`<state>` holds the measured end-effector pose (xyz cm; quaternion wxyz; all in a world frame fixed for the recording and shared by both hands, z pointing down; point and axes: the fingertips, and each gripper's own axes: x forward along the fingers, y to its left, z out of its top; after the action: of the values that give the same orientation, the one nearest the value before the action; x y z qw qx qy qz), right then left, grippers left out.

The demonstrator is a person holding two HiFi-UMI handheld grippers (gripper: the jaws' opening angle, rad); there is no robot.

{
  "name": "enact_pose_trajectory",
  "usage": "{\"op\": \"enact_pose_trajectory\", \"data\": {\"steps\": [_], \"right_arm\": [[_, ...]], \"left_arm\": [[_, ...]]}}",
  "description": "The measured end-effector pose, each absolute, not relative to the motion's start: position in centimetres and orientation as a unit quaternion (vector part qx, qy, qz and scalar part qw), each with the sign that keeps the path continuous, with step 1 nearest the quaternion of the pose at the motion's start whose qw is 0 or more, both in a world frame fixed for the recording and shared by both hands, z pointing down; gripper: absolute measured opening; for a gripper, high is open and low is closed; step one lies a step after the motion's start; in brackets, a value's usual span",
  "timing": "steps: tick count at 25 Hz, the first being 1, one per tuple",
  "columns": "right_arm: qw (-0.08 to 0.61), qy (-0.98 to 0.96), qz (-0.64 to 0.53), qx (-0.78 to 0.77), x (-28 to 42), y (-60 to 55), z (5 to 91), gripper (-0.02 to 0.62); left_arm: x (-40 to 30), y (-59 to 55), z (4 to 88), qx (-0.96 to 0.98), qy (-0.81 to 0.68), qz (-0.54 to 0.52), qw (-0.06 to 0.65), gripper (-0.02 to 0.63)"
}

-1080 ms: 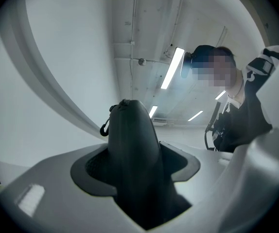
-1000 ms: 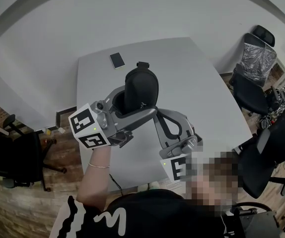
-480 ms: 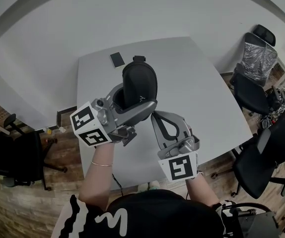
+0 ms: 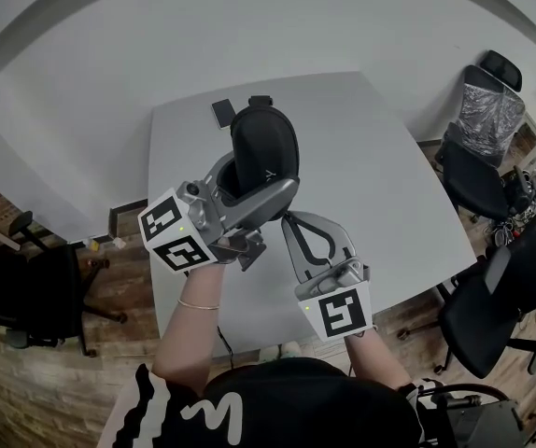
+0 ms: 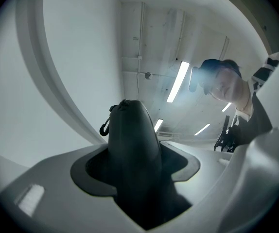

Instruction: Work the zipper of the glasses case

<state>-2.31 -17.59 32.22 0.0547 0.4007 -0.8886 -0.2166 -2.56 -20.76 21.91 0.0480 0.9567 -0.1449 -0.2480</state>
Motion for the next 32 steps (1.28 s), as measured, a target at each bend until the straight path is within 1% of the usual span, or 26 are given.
{"op": "enact_pose_trajectory", "data": {"steps": [13, 32], "right_arm": [[0.032, -0.897, -0.182, 0.401, -2.8, -18.0, 32.5, 0.005], [0.012, -0.915, -0.137, 0.378, -3.9, -17.8, 32.9, 0.005]], "left_arm": [[-1.8, -21.2, 21.3, 0.957, -0.157, -0.240, 0.035, 0.293], [-2.0, -21.3, 21.3, 0.948, -0.182, -0.260, 0.037, 0.293]]}}
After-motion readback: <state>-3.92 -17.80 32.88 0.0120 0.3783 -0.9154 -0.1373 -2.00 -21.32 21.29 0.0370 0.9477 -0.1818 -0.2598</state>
